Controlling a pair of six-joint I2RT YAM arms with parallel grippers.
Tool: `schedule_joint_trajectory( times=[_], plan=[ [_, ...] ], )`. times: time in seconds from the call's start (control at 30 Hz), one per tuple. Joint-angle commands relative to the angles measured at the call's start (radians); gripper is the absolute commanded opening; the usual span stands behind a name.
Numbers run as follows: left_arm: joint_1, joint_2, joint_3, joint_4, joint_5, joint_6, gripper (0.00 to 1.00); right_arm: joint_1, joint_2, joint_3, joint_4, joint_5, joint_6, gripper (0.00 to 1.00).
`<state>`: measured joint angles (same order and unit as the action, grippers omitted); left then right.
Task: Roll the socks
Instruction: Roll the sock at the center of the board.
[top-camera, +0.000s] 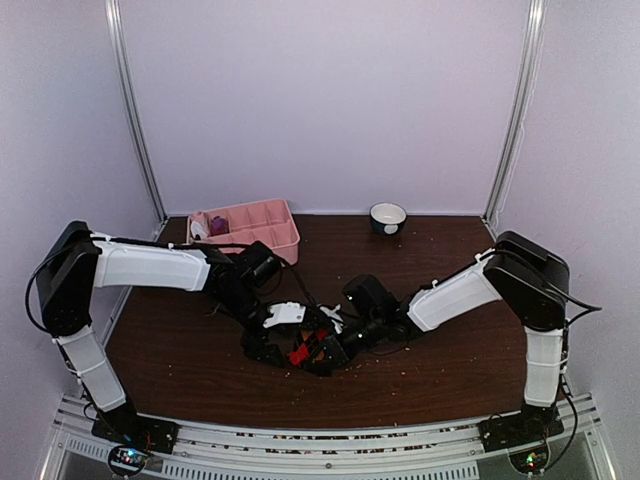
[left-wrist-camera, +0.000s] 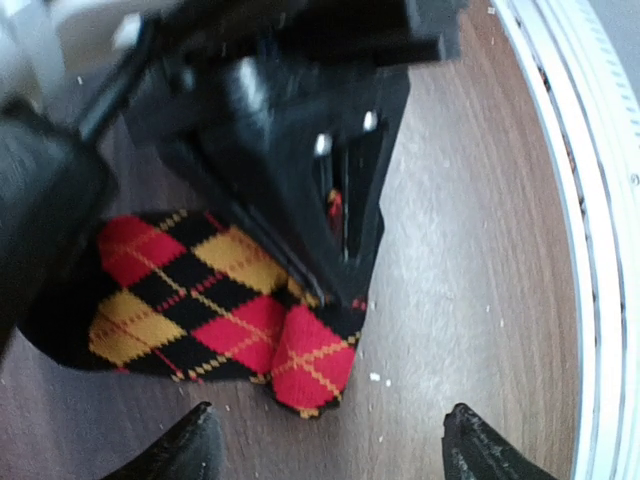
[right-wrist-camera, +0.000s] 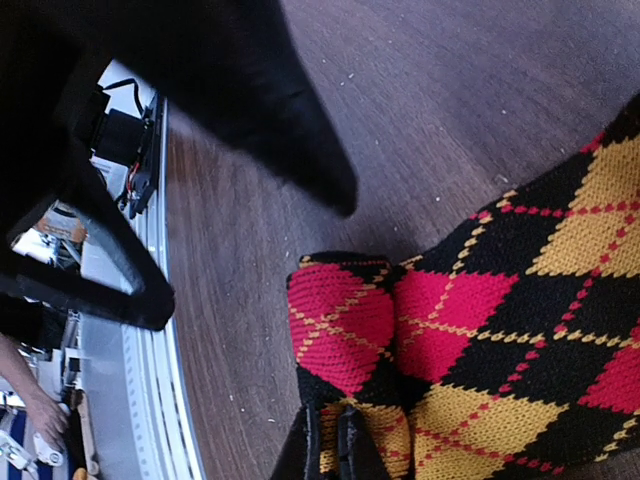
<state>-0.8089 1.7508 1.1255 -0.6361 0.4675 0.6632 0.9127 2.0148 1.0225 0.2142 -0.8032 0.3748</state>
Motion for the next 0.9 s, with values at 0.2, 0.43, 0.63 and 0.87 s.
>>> schedule_joint_trajectory(
  times=[0.2, 0.43, 0.63, 0.87],
  plan=[
    [-0.036, 0.038, -0.004, 0.130, 0.056, -0.012, 0.60, -0.042, 0.118, 0.010, -0.131, 0.009, 0.164, 0.00],
    [-0.038, 0.103, 0.012, 0.148, 0.017, -0.032, 0.55, -0.044, 0.134, 0.029, -0.114, 0.009, 0.252, 0.00],
    [-0.041, 0.141, 0.026, 0.162, -0.025, -0.045, 0.50, -0.044, 0.153, 0.033, -0.070, -0.010, 0.301, 0.00],
    [-0.046, 0.196, 0.061, 0.134, -0.075, -0.044, 0.30, -0.044, 0.141, 0.016, -0.001, -0.013, 0.336, 0.14]
  ],
)
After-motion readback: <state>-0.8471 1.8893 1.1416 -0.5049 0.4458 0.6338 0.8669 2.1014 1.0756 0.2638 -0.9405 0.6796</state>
